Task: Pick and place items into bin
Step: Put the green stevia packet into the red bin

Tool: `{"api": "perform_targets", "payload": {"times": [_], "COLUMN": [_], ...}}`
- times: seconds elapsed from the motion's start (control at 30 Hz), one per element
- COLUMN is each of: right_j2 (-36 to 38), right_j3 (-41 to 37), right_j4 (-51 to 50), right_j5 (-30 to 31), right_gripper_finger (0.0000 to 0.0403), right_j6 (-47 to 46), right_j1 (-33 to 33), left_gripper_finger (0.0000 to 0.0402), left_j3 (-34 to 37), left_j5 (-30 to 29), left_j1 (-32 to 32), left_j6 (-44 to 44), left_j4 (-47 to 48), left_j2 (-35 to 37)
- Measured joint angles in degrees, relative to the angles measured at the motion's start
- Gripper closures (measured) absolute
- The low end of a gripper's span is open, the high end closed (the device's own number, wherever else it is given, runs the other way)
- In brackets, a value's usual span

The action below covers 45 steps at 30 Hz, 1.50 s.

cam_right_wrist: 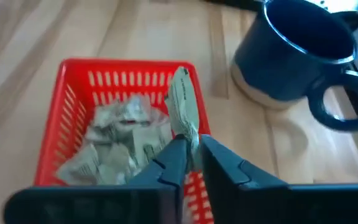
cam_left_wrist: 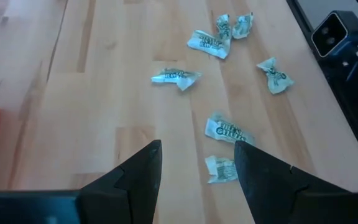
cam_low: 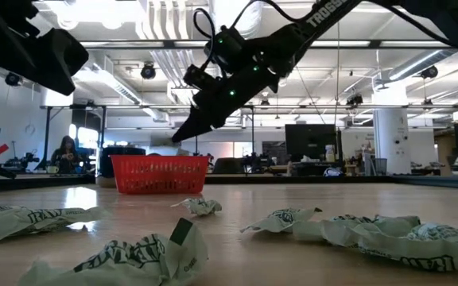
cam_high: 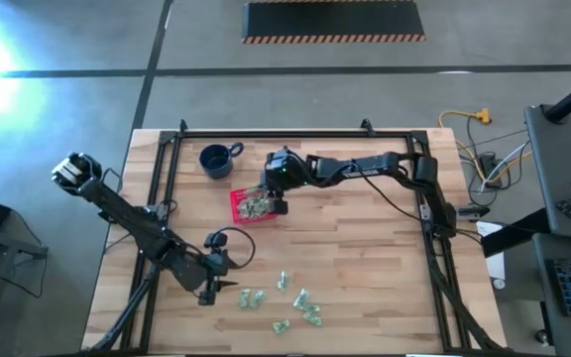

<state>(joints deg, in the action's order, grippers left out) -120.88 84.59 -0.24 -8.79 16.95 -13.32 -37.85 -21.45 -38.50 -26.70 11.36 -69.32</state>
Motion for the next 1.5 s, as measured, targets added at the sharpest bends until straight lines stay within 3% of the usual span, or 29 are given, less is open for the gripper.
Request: {"api": "perform_targets", "payload": {"times": [0.23,0.43,0.73,1.13,1.37,1.5], "right_j2": [1.2,4.8,9.8,14.2,14.6,14.6], "right_j3": [0.2,-1.0,-8.5,-16.7,-18.4,-18.7], "right_j4": [-2.5,-11.2,-15.4,-13.3,-12.4,-12.5], "right_j5": [-0.7,-5.4,-16.6,-17.0,-16.8,-16.8], "right_gripper_finger": [0.0276,0.0242,0.0239,0.0248,0.0263,0.0271], "right_j6": [-0.1,4.6,9.2,5.9,5.3,4.1], "right_j1": [0.0,0.6,3.7,9.9,11.7,12.0], "left_gripper_finger": [0.0217,0.0217,0.0217,0.0217,0.0218,0.024], "left_j3": [0.2,1.3,1.7,1.7,1.7,1.7], "left_j5": [0.0,0.1,3.7,5.8,7.6,8.0], "left_j1": [-0.1,-0.2,-0.7,-0.6,-0.6,-0.6], "left_j6": [-0.1,-3.0,-3.0,-3.6,-6.0,-6.1], "left_j4": [-0.2,-2.3,-11.2,-18.9,-19.8,-19.8], "left_j2": [0.0,-1.1,-10.5,-21.0,-22.2,-22.2]}}
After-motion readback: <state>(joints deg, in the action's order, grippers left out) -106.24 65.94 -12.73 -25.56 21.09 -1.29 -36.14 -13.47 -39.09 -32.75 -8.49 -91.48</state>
